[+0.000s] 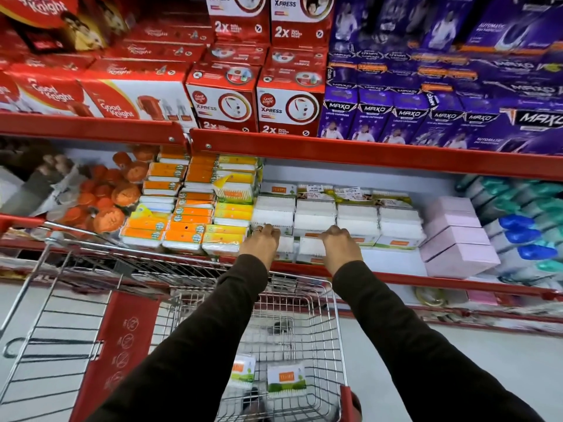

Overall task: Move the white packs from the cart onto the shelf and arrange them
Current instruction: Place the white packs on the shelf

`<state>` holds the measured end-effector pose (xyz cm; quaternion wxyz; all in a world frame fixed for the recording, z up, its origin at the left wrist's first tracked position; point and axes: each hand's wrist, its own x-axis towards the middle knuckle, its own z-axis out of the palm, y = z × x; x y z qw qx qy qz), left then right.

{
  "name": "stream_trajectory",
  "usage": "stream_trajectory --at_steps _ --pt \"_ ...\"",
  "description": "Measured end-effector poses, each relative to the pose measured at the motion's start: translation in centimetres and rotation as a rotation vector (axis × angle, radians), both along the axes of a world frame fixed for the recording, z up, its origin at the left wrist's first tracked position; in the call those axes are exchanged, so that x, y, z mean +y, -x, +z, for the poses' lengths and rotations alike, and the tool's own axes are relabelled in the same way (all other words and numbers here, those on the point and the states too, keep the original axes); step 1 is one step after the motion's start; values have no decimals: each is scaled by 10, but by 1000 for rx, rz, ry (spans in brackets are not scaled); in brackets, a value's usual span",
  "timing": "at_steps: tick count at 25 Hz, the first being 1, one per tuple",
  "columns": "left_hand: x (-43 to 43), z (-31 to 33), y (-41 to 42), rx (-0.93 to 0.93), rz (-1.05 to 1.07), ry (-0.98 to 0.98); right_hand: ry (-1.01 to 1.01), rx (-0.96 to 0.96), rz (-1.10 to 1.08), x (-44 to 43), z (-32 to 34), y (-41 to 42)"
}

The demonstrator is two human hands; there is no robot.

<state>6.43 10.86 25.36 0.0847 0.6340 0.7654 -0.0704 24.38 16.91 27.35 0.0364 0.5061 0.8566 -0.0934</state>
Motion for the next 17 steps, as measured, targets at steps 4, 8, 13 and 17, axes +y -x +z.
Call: stream_trajectory --at_steps 4,8,13,17 --pt "-19 2 -1 -49 -44 -131 14 132 -20 -10 2 -6" --pt "-67 -11 -6 -82 -114 -299 49 265 8 -48 -11 -8" --pt "-122 -69 -1 -188 -49 12 275 130 39 -97 -71 -2" --pt "-163 -131 9 -173 -9 306 508 -81 77 -131 -144 -3"
